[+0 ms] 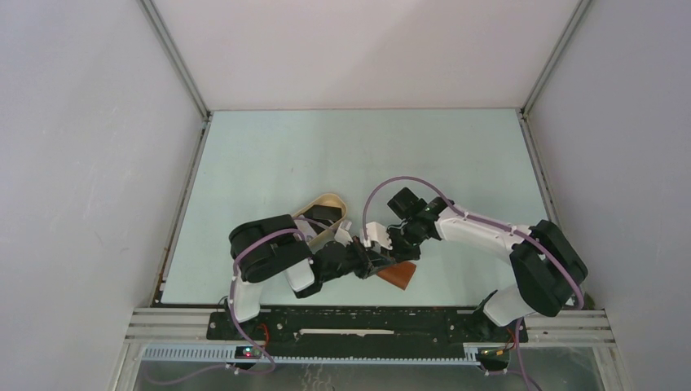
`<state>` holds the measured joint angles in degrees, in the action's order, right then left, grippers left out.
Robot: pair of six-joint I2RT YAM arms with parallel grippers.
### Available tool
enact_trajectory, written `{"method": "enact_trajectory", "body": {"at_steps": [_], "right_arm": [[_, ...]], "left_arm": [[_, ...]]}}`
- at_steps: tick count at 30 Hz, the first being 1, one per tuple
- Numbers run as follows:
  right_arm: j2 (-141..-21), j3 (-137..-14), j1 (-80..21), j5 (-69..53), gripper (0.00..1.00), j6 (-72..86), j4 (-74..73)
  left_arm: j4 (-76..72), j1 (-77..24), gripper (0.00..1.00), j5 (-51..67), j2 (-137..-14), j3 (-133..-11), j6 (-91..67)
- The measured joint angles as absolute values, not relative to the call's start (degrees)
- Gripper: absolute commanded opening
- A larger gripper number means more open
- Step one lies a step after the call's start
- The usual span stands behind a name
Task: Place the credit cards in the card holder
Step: Close the card holder at the center of the board.
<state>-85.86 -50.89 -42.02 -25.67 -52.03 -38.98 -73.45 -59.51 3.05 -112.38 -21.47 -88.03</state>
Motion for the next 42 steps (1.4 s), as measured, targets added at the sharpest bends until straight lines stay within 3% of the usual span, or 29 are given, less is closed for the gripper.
{"method": "enact_trajectory", "body": {"at_steps": [9, 16, 22, 34, 42], "right_arm": [[-86.7, -52.0, -44.8, -21.9, 0.06, -51.9, -39.7], [-87.2, -52.3, -46.3, -20.6, 0.06, -52.0, -39.6], [-87.3, -52.4, -46.9, -19.5, 0.05, -52.0, -39.6], [-87.3, -52.4, -47.1, -19.0, 0.05, -52.1, -39.5], [-87.1, -52.3, -47.1, -19.0, 0.05, -52.1, -39.3]], "left_arm": [[-70.3, -59.5, 0.01, 3.2, -110.4, -21.5, -87.4], [-66.7, -59.6, 0.12, 3.1, -107.9, -21.1, -86.6], [-64.4, -59.7, 0.15, 3.4, -104.8, -19.4, -85.7], [-60.2, -58.8, 0.12, 3.8, -97.9, -15.7, -82.4], [-71.7, -58.8, 0.07, 5.1, -102.7, -15.1, -84.6]]}}
